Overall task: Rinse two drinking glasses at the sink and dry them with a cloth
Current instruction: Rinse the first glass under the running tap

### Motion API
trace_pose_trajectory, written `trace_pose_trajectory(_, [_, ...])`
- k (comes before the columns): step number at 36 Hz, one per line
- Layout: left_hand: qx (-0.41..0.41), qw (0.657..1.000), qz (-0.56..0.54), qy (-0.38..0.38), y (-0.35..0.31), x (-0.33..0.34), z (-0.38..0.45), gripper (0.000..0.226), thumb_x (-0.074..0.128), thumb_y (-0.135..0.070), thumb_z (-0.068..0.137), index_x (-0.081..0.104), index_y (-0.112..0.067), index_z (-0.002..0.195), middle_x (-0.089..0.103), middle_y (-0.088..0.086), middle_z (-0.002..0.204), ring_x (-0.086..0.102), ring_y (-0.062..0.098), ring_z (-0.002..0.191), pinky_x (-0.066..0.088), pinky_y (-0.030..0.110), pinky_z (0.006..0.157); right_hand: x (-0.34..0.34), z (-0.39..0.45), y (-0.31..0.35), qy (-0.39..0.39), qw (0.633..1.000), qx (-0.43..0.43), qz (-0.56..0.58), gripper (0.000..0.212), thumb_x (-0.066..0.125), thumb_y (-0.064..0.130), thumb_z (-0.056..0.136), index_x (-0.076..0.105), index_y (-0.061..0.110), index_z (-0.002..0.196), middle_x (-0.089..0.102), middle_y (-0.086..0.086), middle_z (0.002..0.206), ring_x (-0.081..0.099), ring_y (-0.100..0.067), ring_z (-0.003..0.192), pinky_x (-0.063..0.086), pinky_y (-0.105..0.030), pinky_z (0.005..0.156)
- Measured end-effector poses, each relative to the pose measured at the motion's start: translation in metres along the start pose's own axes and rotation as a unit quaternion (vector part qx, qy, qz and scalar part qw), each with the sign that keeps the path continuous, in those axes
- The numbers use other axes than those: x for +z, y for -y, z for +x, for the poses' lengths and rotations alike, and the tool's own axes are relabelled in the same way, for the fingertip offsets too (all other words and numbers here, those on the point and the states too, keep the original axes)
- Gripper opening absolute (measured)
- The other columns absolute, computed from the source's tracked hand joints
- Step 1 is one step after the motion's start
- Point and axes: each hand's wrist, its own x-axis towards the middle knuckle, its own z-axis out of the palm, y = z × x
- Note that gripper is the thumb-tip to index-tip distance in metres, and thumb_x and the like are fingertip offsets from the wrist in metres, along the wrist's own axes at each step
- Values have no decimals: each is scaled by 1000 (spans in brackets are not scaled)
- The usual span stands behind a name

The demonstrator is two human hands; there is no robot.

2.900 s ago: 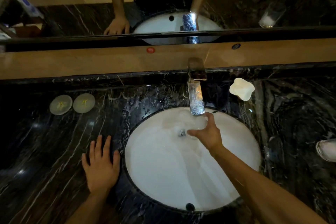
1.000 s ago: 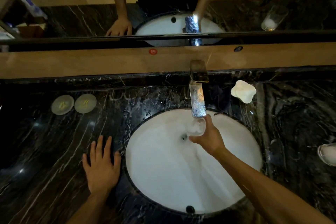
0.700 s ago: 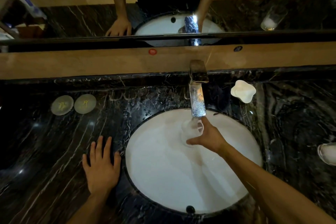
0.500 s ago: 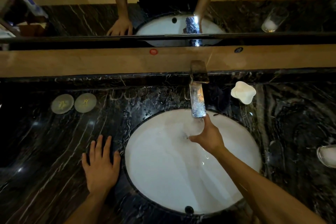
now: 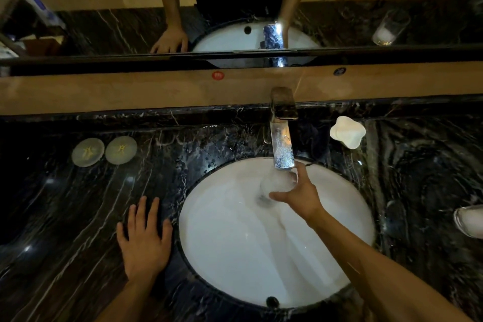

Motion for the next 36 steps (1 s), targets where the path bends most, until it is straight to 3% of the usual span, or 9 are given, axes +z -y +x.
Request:
trace_pose_trajectory(3, [-1,1000,2,1,-2,-2,-1,64,26,-54,95,35,-28,152,30,3,161,23,27,149,16,58,116,1,0,6,22,996,-18,-80,100,89,27,64,29,33,144,56,6,105,57,-19,86,42,-20,54])
trace_pose_trajectory(5, [0,1000,0,2,-2,-4,-1,64,26,-54,95,36,-27,152,30,4,161,23,28,149,16,59,116,-1,0,7,42,995,-12,-86,100,90,30,62,30,33,143,56,7,107,57,-18,89,43,-21,57])
trace_pose_trajectory(12, [-1,1000,-1,7,-2,-4,0,65,24,-55,95,34,-27,153,29,3,162,22,27,149,15,59,117,2,-2,1,8,991,91,100,87,94,31,54,41,39,123,58,5,119,57,-20,105,49,-30,76])
trace_pose_trajectory(15, [0,1000,-3,9,0,-2,0,65,24,-55,95,34,-28,153,28,2,162,21,27,150,14,58,116,-1,-4,-3,58,964,149,214,81,92,26,61,44,34,126,61,2,120,61,-16,103,50,-32,75])
trace_pose_trajectory(19, [0,1000,-2,9,2,1,0,64,24,-56,95,32,-30,153,28,1,162,20,26,150,15,58,117,-5,-9,-10,111,919,201,320,82,87,15,67,42,28,135,63,-10,126,68,-33,106,61,-46,77])
trace_pose_trajectory(23, [0,1000,1,8,3,2,0,64,24,-55,95,32,-30,153,29,2,162,21,26,149,14,57,117,-10,-11,3,136,961,214,112,79,85,33,66,38,26,128,61,-8,112,67,-25,90,53,-26,54])
trace_pose_trajectory(27, [-1,1000,3,11,3,2,1,63,23,-56,96,31,-31,153,29,1,162,21,26,149,15,57,116,-13,-6,1,159,961,222,-33,72,83,36,70,40,17,125,60,-5,100,63,-17,76,41,-15,39])
trace_pose_trajectory(31, [0,1000,-1,10,2,1,1,63,25,-55,95,34,-29,152,30,2,161,23,27,149,15,57,116,-24,-6,-1,194,947,222,-129,79,83,46,68,45,10,127,60,-8,115,62,-21,95,52,-29,69])
trace_pose_trajectory(36, [0,1000,-6,12,-2,-4,-1,64,24,-56,95,35,-28,152,30,3,161,22,27,149,14,59,116,-36,-7,10,222,919,198,-260,69,77,60,64,61,13,113,69,-6,104,69,-17,80,48,-25,63])
